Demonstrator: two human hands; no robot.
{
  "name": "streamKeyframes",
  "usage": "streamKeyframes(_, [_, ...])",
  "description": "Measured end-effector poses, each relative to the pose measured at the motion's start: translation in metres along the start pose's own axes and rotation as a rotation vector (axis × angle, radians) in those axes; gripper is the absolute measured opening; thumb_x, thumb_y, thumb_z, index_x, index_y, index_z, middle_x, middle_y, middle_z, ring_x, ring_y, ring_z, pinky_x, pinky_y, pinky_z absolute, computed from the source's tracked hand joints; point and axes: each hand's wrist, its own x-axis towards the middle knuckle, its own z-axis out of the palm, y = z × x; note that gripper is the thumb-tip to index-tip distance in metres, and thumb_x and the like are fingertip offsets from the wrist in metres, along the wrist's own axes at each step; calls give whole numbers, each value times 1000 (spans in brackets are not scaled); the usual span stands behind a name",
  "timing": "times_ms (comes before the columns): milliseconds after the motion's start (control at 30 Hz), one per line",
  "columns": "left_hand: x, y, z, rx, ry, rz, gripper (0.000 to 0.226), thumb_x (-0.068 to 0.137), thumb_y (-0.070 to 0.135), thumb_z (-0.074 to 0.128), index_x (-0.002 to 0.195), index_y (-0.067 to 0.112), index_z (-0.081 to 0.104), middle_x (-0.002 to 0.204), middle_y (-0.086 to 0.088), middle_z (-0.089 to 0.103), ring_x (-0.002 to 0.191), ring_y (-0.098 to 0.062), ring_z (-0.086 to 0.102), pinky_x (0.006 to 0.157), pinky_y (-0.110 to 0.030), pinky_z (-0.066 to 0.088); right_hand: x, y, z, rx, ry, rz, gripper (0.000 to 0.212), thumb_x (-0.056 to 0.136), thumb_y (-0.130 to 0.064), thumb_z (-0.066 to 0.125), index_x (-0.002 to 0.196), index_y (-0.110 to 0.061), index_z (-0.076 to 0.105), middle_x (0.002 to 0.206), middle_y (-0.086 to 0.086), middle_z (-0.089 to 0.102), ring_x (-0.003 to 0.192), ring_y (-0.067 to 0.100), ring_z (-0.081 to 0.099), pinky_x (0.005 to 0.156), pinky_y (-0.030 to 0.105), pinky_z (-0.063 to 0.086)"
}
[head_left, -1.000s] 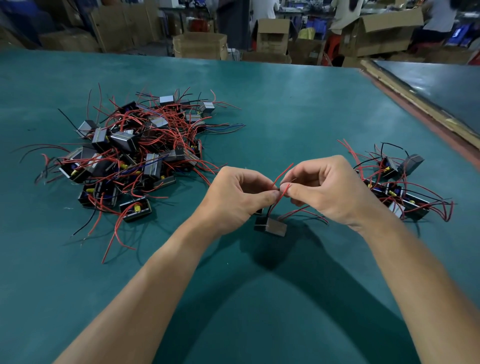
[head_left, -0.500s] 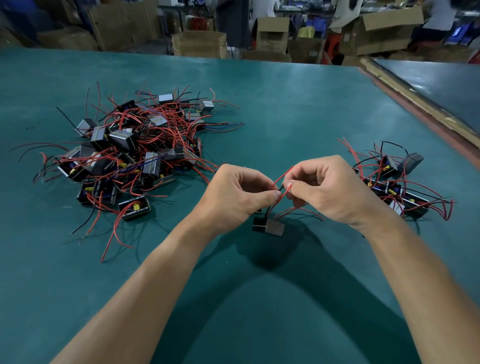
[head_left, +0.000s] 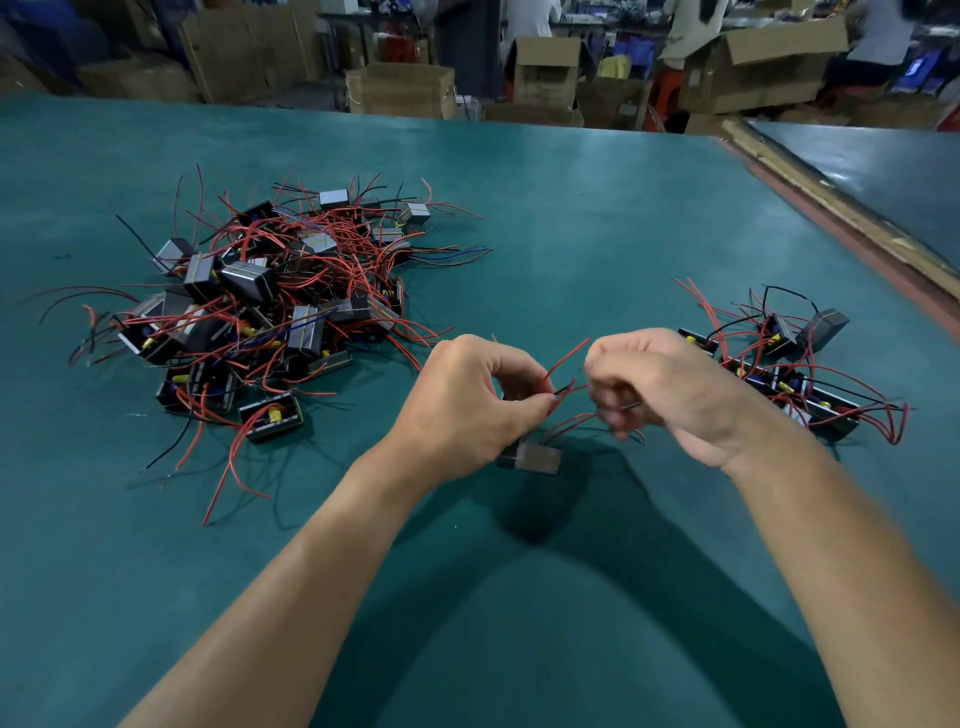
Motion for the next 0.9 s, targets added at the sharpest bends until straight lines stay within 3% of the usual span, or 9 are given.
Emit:
streamKeyframes(67, [0, 0, 0, -7, 8, -2, 10, 79, 10, 75, 70, 14, 73, 57, 10, 61, 38, 6, 43, 44, -3, 27, 0, 0, -5, 0, 30, -42, 36, 93, -1, 49, 59, -13, 50, 54, 1, 50, 47, 15, 48, 46, 27, 45])
streamKeyframes(233, [4, 1, 0, -112, 20, -4, 8, 82, 10, 75, 74, 12, 74, 61, 6, 66, 45, 5, 46, 51, -10, 36, 2, 10, 2, -119, 53, -222, 19, 89, 3, 64, 83, -14, 66, 65, 0, 66, 56, 15, 60, 54, 28, 54])
streamKeyframes(433, [5, 1, -1, -183, -18, -45, 6, 84, 11, 75, 77, 13, 75, 65, 11, 67, 62, -1, 55, 66, -17, 46, 5, 12, 0, -104, 59, -336, 13, 87, -5, 72, 78, -13, 73, 63, -1, 69, 55, 15, 62, 56, 26, 55])
streamKeyframes(733, [1, 4, -3, -219, -140, -62, 13, 82, 5, 76, 79, 18, 77, 67, 11, 70, 60, 2, 56, 61, -12, 44, 2, 11, 0, -34, -44, -313, 16, 89, 3, 66, 73, 1, 66, 59, 2, 61, 56, 14, 56, 55, 24, 52])
streamKeyframes(900, [5, 2, -10, -277, -3, -125, 17, 78, -8, 74, 83, 8, 71, 73, -1, 69, 64, -8, 59, 66, -19, 51, 1, 10, -5, -58, 1, -307, 22, 86, 1, 72, 65, -2, 65, 55, 1, 60, 50, 12, 54, 52, 22, 49])
